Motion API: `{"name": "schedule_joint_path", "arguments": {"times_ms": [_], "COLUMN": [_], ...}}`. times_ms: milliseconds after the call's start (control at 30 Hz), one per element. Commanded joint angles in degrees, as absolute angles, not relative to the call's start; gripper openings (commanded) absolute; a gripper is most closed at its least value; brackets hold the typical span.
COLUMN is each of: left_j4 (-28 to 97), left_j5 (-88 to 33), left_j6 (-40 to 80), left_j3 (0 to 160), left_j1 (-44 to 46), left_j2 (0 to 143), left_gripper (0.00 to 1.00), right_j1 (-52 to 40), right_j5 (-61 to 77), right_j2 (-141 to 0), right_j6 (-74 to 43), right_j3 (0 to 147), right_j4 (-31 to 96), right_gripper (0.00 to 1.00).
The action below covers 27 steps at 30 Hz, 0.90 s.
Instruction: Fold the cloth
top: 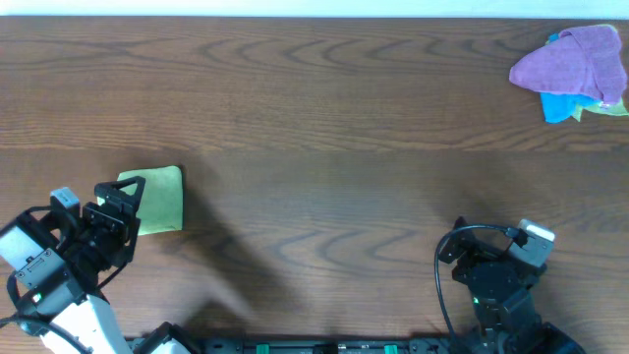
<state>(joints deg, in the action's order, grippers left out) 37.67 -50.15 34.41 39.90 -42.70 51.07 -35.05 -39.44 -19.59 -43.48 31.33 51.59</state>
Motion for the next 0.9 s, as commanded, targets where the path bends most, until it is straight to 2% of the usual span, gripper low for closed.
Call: {"name": "schedule_joint_path", "arguments": {"times_ms": [0,67,200,433,600,767,867], "left_j4": [38.3,39.5,39.3,35.3,34.0,32.7,32.0], "left_j5": [-52.6,-52.6,-53.8,-50.5,-32.4,0.0,6.1], "left_j6": [45.0,51.4,50.7,35.4,31.0,29.8,24.2], "left_j3": [40.4,40.4,40.4,40.4,40.3,39.7,37.5], "left_j1": [-41.5,-41.5,-41.5,-40.5,-31.0,-17.3,-13.7], "left_j2": [50.0,49.9,49.9,49.5,44.1,34.2,29.2], "left_gripper": [0.95,0.96,0.95,0.95,0.95,0.95,0.95], "right_j1": [-34.4,-34.4,-34.4,-34.4,-34.4,-34.4,-34.4], "right_j5": [-40.3,-40.3,-40.3,-40.3,-40.3,-40.3,-40.3], "right_j2": [-19.3,-19.3,-19.3,-19.3,-19.3,-19.3,-19.3], "right_j6": [-44.3,-44.3,-44.3,-44.3,-44.3,-44.3,-44.3], "right_j3": [31.3,31.3,31.3,31.3,31.3,31.3,31.3], "right_j4": [51.7,51.7,51.7,51.7,51.7,51.7,51.7], "right_gripper": [0.99,0.99,0.99,0.99,0.99,0.99,0.99]}}
